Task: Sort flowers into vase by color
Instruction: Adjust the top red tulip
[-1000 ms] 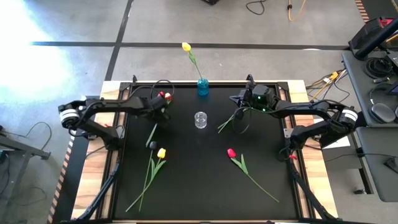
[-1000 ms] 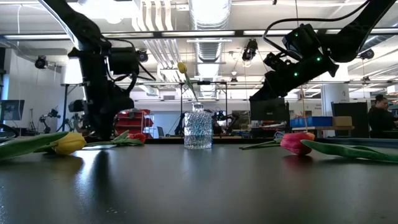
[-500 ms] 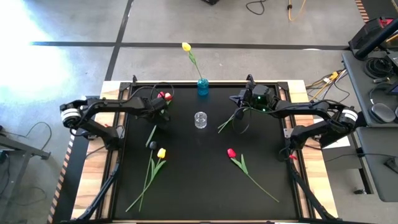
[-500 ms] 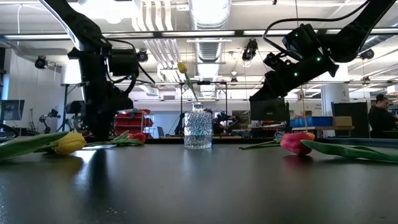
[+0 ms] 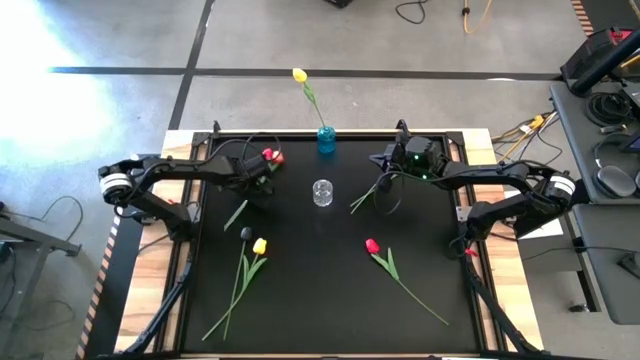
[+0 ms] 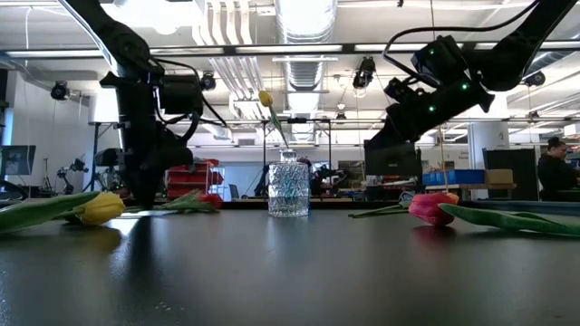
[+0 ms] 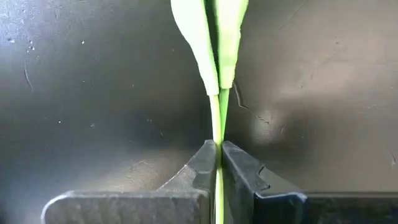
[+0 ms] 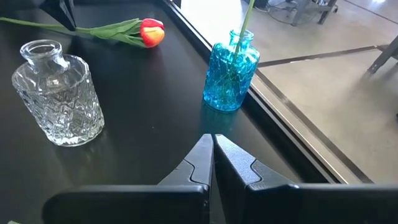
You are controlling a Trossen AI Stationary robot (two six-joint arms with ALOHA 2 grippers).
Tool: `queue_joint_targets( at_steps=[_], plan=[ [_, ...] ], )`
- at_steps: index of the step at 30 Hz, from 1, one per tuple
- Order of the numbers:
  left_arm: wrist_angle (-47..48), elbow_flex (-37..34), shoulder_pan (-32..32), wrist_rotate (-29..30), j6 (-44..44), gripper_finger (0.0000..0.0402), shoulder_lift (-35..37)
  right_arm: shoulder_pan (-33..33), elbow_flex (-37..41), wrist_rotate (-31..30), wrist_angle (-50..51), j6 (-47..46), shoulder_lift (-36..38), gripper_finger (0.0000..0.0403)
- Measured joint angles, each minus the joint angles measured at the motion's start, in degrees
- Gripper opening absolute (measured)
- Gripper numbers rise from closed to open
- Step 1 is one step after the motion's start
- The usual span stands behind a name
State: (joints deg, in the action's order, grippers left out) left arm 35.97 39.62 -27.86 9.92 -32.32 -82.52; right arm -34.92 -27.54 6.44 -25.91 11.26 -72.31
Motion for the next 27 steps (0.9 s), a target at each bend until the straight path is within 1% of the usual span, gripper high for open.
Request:
queue_joint_targets(
  at_steps=[6,10,14,17,20,23,25,27],
  plan=[
    [0.3,0.0,0.0,-0.2,0.2,0.0001,1.2,0.0,0.0,0.0,0.0,0.0,0.0,0.0009],
    [3.6,1.2,0.0,0.2,0.2,0.0001,3.6,0.0,0.0,0.0,0.0,0.0,0.0,0.0009],
    [9.1,3.4,-0.2,3.6,0.0,0.0000,6.6,0.0,0.0,0.0,0.1,-0.1,0.0,0.0009],
    [11.3,5.0,-0.4,5.8,-0.8,0.0000,9.3,0.0,0.0,0.0,0.1,0.0,0.0,0.0009],
    [11.6,5.1,-1.8,7.3,-1.3,0.0000,11.0,0.0,0.0,0.0,0.1,0.0,0.0,0.0009],
    [11.1,3.6,-4.5,9.3,-0.6,0.0000,11.3,0.0,0.0,0.0,0.1,0.0,0.0,0.0009],
    [9.2,2.0,-6.1,10.4,1.0,0.0000,10.6,0.0,0.0,0.0,0.1,0.0,0.0,0.0009],
    [5.8,0.6,-7.4,10.1,3.4,0.0000,9.9,0.0,0.0,0.0,0.3,0.0,0.0,0.0009]
  ],
)
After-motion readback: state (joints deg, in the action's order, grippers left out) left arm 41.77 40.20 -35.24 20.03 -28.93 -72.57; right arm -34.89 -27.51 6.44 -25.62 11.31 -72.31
